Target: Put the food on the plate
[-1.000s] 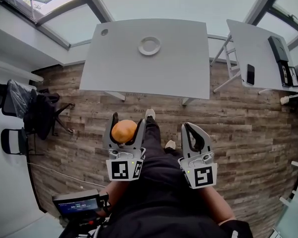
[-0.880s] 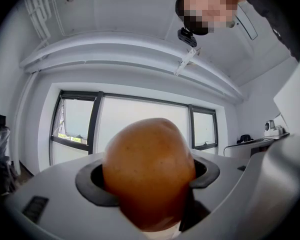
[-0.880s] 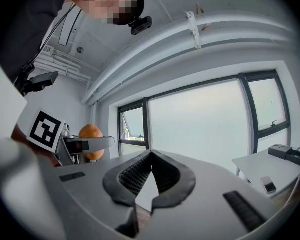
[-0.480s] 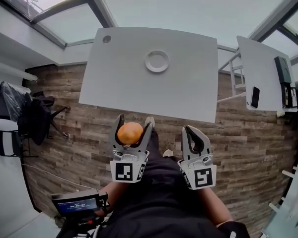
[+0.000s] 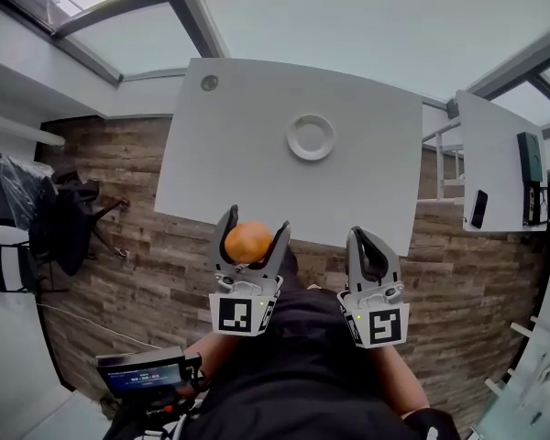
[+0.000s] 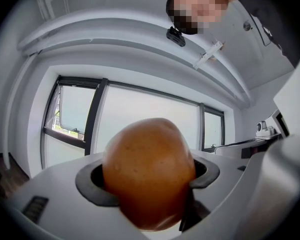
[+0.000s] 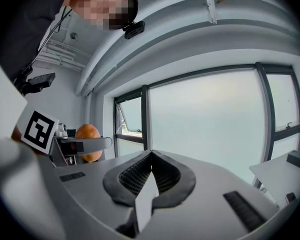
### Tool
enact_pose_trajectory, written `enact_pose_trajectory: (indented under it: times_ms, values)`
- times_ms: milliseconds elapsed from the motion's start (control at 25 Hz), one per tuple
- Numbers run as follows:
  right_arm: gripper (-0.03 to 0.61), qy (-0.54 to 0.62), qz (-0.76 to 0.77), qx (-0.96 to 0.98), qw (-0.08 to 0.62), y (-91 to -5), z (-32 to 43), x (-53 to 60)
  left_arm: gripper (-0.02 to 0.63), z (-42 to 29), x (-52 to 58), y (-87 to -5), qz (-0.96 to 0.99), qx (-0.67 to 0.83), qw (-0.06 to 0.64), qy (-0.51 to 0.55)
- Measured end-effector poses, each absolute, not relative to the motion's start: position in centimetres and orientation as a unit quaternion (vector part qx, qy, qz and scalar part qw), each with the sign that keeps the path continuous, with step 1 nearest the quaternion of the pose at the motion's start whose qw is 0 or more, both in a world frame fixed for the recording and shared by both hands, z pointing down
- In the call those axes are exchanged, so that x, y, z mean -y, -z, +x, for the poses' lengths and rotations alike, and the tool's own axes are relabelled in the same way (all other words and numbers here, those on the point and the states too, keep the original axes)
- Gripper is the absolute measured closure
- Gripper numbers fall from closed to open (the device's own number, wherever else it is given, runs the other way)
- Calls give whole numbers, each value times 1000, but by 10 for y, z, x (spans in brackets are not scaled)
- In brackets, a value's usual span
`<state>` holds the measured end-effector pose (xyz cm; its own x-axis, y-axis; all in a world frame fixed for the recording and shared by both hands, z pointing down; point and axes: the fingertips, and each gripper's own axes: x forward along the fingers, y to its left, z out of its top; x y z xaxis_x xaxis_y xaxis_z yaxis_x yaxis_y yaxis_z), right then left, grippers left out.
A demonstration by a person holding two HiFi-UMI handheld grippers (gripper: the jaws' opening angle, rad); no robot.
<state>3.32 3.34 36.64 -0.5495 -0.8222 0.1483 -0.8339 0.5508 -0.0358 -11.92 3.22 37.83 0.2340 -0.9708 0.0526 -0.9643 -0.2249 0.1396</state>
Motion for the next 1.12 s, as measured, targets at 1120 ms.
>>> enact_pose_trajectory:
  times_ms: [1120]
  values:
    - [572,-61,480,875,16,-351,13,46,247,-118,39,-404,805,589,71,-29]
